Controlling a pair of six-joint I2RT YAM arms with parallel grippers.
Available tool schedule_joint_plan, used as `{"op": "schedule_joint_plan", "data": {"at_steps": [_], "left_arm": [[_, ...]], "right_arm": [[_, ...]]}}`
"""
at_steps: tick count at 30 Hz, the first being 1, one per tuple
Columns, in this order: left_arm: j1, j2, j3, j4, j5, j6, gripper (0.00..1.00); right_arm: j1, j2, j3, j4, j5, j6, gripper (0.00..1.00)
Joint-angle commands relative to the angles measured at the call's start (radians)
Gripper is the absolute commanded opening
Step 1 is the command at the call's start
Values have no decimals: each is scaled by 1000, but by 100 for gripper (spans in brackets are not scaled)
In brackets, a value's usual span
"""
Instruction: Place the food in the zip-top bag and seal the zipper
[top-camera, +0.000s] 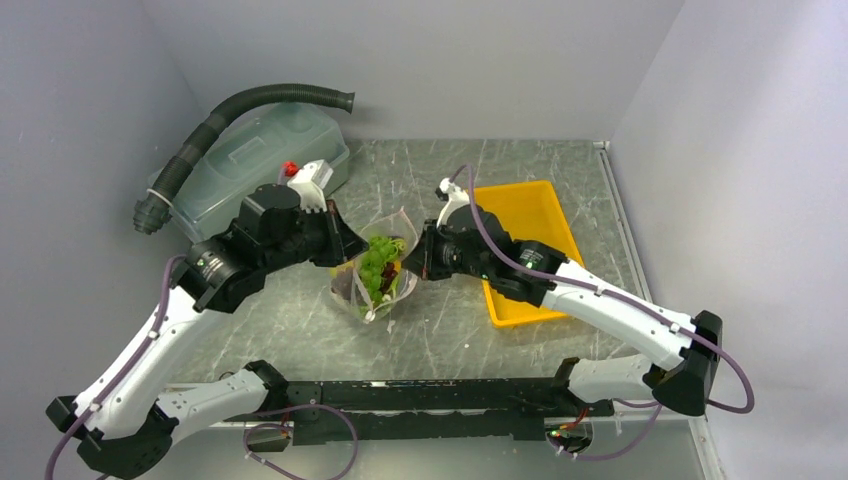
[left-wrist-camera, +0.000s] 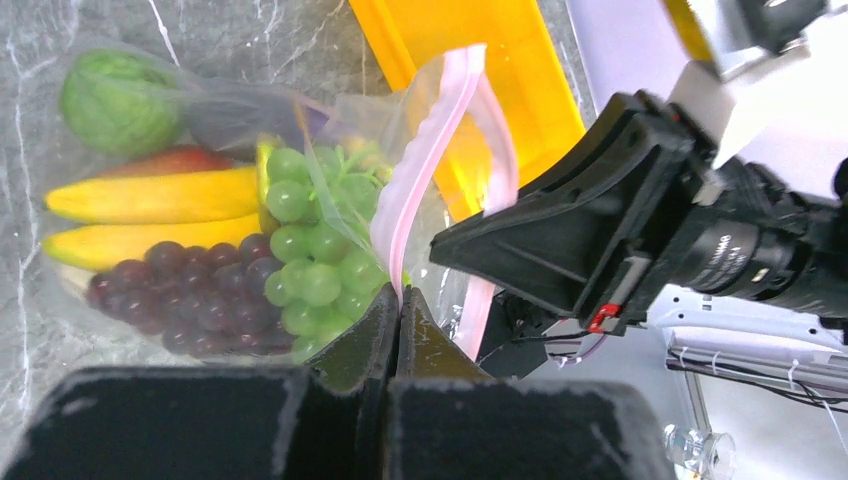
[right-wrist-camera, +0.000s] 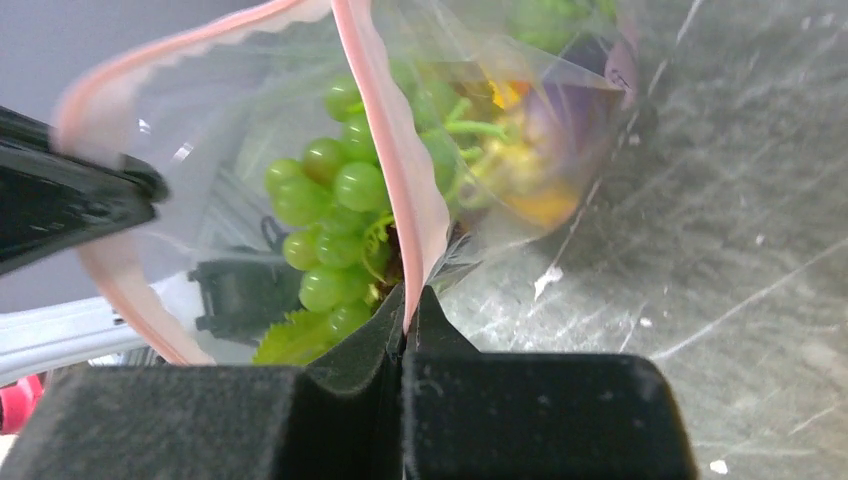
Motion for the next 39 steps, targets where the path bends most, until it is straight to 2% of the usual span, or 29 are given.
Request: {"op": "schedule_joint_plan", "data": {"at_steps": [1,7,12,14,15,16,18,20,22,24,25,28,30,33,37,39], "left_arm": [[-2,-41,67,-23,-15,18,0],[-2,-31,155,-81,44,68,0],[-2,-9,260,-147,109,106,0],[-3,-21,279,-157,81,123,0],[-2,-32,279,-159,45,124,0],[-2,-45,274,-158,7,118,0],[-3,-62,232,-138,-45,95,0],[-3,-48,195,-117,-46,45,0],[-2,-4,132,-67,57,2,0],[-3,47,106,-43,162,-21,0],[-4,55,106,-47,168,-21,0],[-4,-20,119,-61,45,8,0],[-3,-65,159,-94,-58,32,0],[-2,-65,222,-149,-128,49,0],[-3,-16,233,-119,-65,41,0],[-2,-5,226,-108,-37,31,0]], "right_arm": [[-5,8,167,-31,38,-126,0],[-14,95,406,-184,22,-250,0],[-18,151,646,-308,-103,-357,0],[-34,166,706,-368,-44,-390,0],[-66,167,712,-381,14,-384,0],[-144,164,697,-372,-10,-364,0],[-215,172,646,-315,-160,-307,0],[-131,246,692,-332,-216,-339,0],[-48,332,777,-407,-212,-384,0],[-48,352,788,-421,-192,-394,0],[-67,332,764,-412,-150,-396,0],[-215,257,660,-363,-148,-351,0],[-264,217,627,-345,-128,-318,0],[-188,236,667,-299,-210,-301,0],[3,367,852,-359,-291,-343,0],[11,367,860,-373,-229,-360,0]]}}
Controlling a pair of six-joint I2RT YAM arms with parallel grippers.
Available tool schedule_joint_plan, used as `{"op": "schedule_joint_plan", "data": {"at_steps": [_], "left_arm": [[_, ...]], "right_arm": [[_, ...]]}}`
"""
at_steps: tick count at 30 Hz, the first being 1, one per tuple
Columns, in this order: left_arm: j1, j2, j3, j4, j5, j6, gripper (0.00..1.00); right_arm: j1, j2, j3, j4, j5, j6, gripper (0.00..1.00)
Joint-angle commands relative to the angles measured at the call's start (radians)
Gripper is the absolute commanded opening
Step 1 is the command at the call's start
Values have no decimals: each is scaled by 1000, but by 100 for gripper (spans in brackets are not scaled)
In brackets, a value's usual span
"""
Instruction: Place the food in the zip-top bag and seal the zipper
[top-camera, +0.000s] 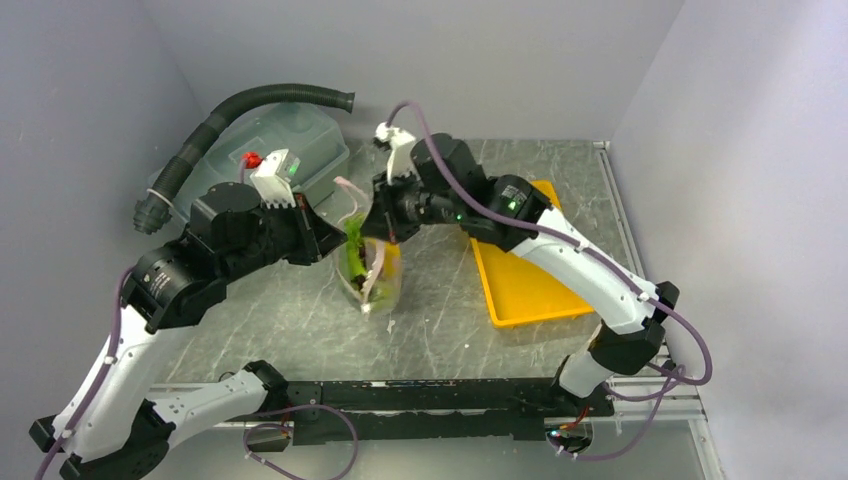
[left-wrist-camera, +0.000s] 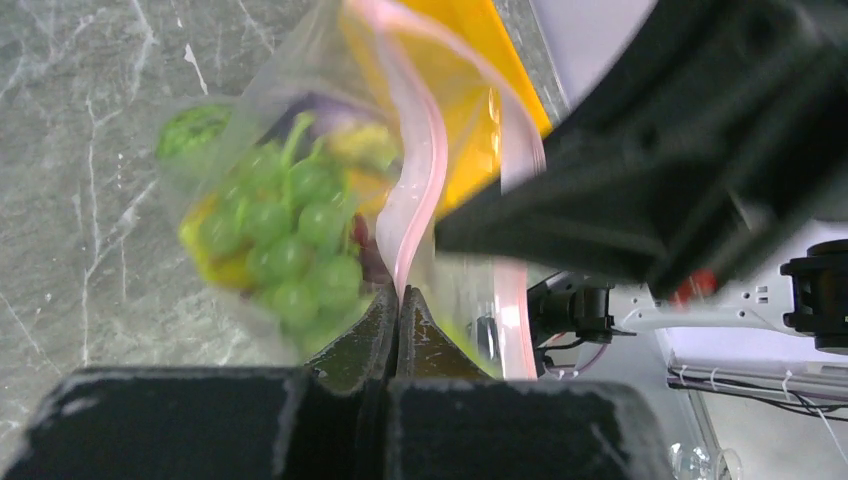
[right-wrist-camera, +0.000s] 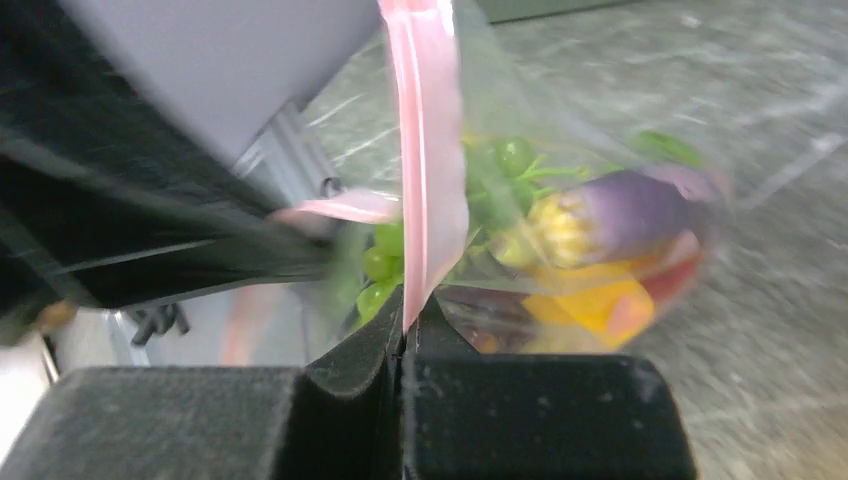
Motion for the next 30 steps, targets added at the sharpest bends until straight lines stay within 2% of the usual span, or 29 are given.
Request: {"op": "schedule_joint_plan", "data": {"at_steps": [1,2,6,12,21,30], "left_arm": [[-3,19,13,52,36,-8,0],[-3,12,2,59,35,-10,0],[-3,-7,-8,57,25,-16,0],[-3,-15,-18,99,70,-33,0],[-3,-38,-62,135,85,-75,0],[-3,-67,-97,206,76,-173,0]], "right_arm": [[56,2,66,23,50,-36,0],[38,-16,49,15,86,-36,0],[15,-37,38,13,-4,-51,0],[14,-16,55,-14,-47,-93,0],[12,9,49,-26,-31,-138,0],[5,31,46,0,-23,-184,14]]}}
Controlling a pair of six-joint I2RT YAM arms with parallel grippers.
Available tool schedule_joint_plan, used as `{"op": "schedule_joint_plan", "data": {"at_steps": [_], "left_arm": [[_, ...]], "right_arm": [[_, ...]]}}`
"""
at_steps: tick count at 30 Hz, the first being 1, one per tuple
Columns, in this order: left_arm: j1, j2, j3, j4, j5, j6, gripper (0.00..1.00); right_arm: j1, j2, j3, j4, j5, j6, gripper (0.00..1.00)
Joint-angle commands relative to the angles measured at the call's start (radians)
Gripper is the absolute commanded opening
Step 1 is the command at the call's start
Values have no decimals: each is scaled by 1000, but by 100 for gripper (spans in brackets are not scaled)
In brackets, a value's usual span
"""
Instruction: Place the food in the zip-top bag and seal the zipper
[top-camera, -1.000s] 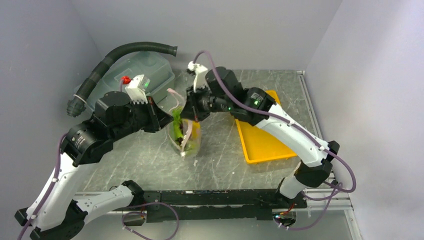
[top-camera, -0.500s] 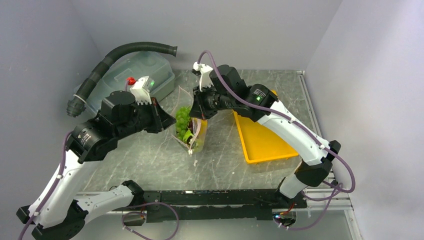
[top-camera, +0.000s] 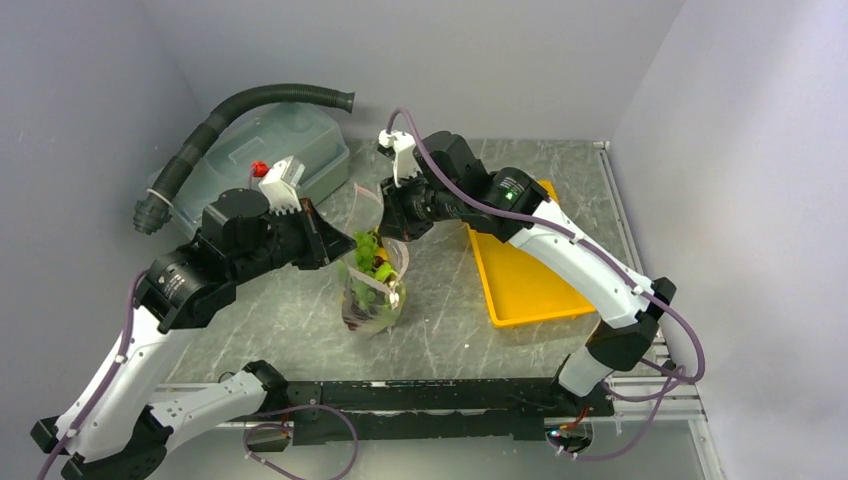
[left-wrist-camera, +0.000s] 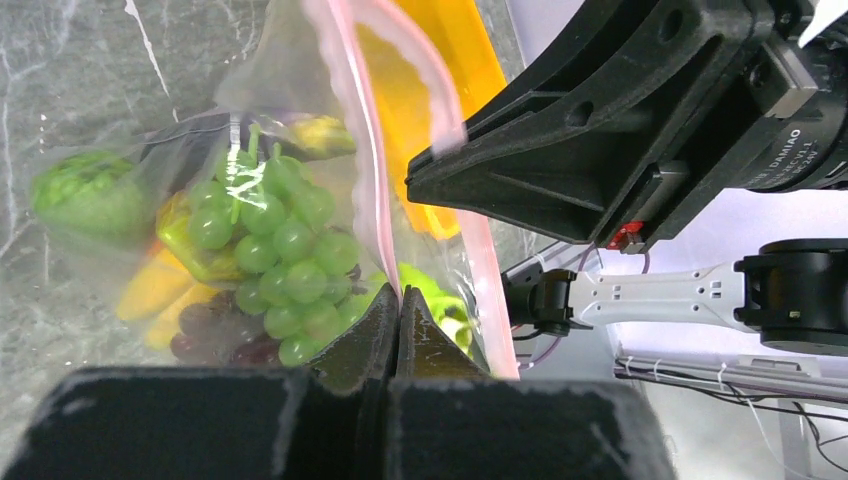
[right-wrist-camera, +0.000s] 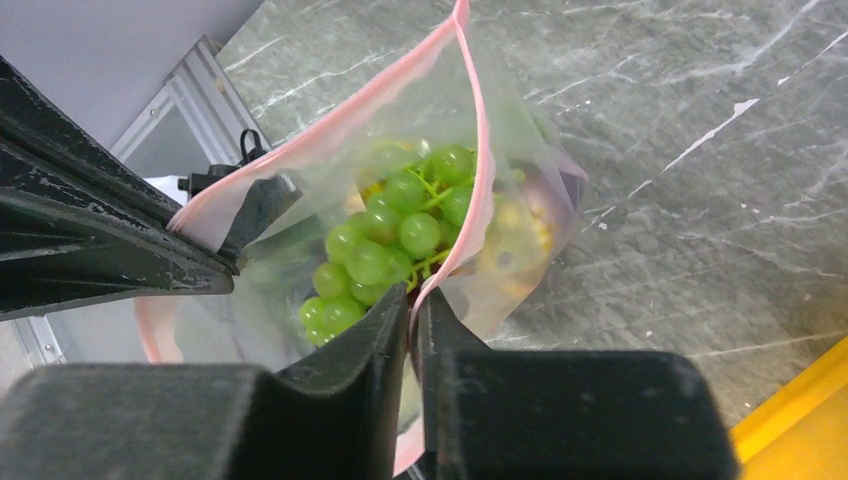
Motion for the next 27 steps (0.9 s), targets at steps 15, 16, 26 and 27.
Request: {"op": "schedule_joint_plan", "data": {"at_steps": [15,16,26,27], "left_arm": [[-3,-67,-10,174,-142,-186,0],[-2,-68,-13,179,-152,-194,0],[-3,-80,-29,216,-256,-240,0],[-3,-82,-30,217,-266,-246,0]], "right_arm": [[-8,-87,18,83,66,-27,58],[-8,-106,5,88,78,-20,59],[-7,-364,-279,268,104,52,66],[-7,-392,-318,299,97,61,66]]}}
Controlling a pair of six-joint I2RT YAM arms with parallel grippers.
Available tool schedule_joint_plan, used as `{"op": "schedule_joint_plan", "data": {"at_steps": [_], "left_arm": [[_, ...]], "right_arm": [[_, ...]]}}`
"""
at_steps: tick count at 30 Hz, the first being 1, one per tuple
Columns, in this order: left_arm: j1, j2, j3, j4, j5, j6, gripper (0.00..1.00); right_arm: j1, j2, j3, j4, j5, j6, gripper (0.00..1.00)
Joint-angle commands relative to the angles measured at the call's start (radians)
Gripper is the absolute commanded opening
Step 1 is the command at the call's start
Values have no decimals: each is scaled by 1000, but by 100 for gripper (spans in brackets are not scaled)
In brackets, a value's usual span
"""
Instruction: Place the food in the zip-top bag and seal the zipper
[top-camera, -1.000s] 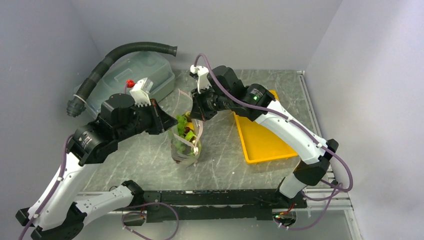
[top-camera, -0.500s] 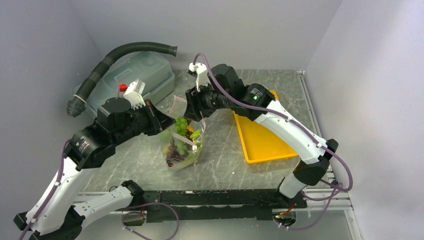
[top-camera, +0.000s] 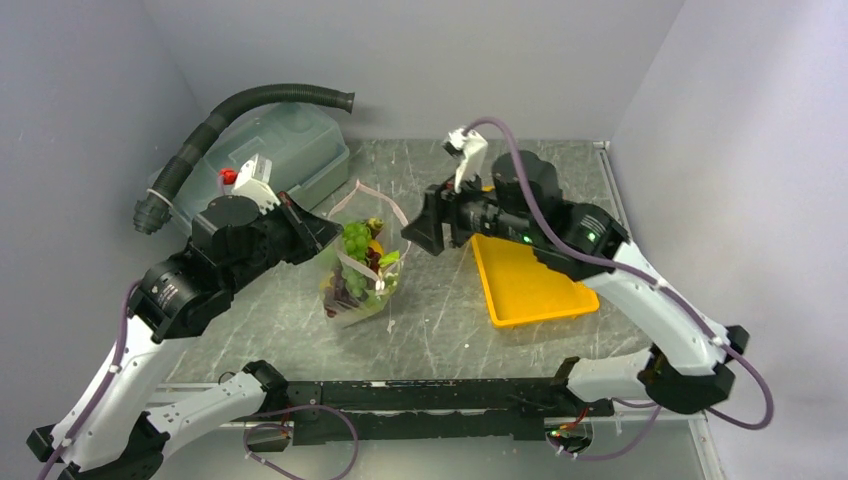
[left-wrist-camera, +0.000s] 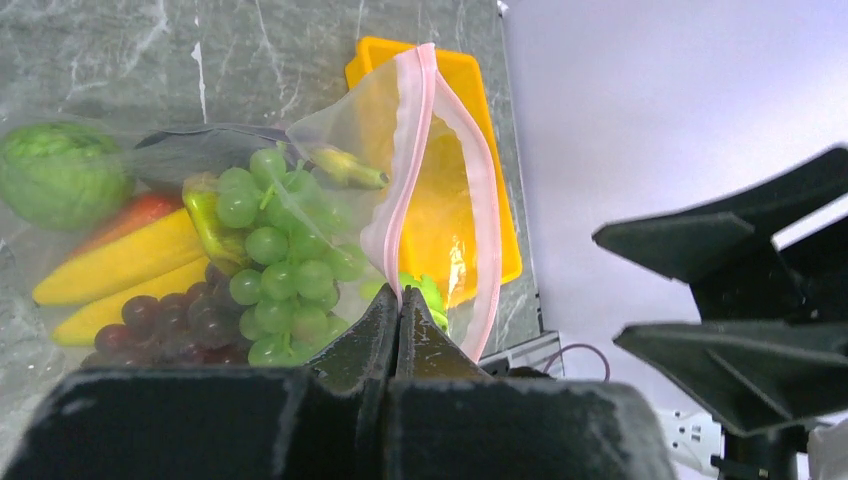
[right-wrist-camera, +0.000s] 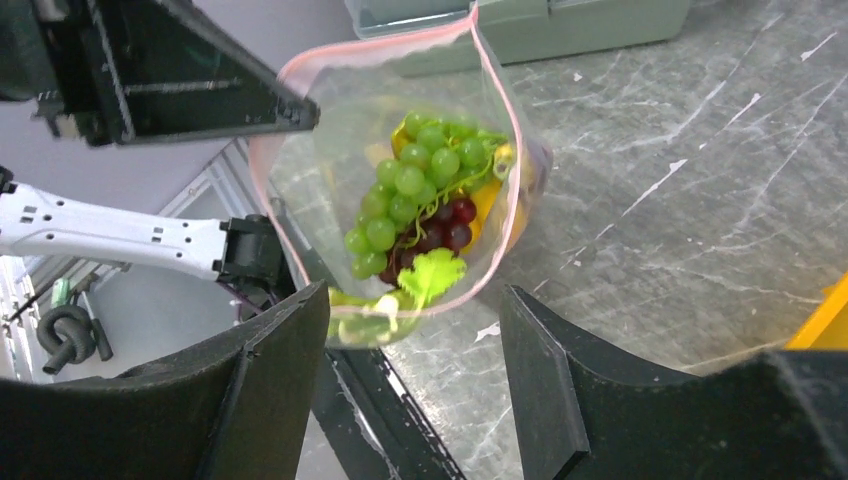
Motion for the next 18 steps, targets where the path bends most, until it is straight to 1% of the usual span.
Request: {"op": "schedule_joint_plan", "data": {"at_steps": [1,6,11,18], "left_arm": [[-3,-33,12,170,-75,-58,0],[-2,-38,3,182,-122,-93,0],[-3,-47,-7,192,-162,-138,0],[-3,-69,-25,192,-217,-205,0]], "right_arm": [[-2,-129,-159,185,0,53,67],[0,-246,-354,348,-45,73,68],[10,-331,-529,535,-58,69,69],[43,-371,-725,753,-7,19,70]]}}
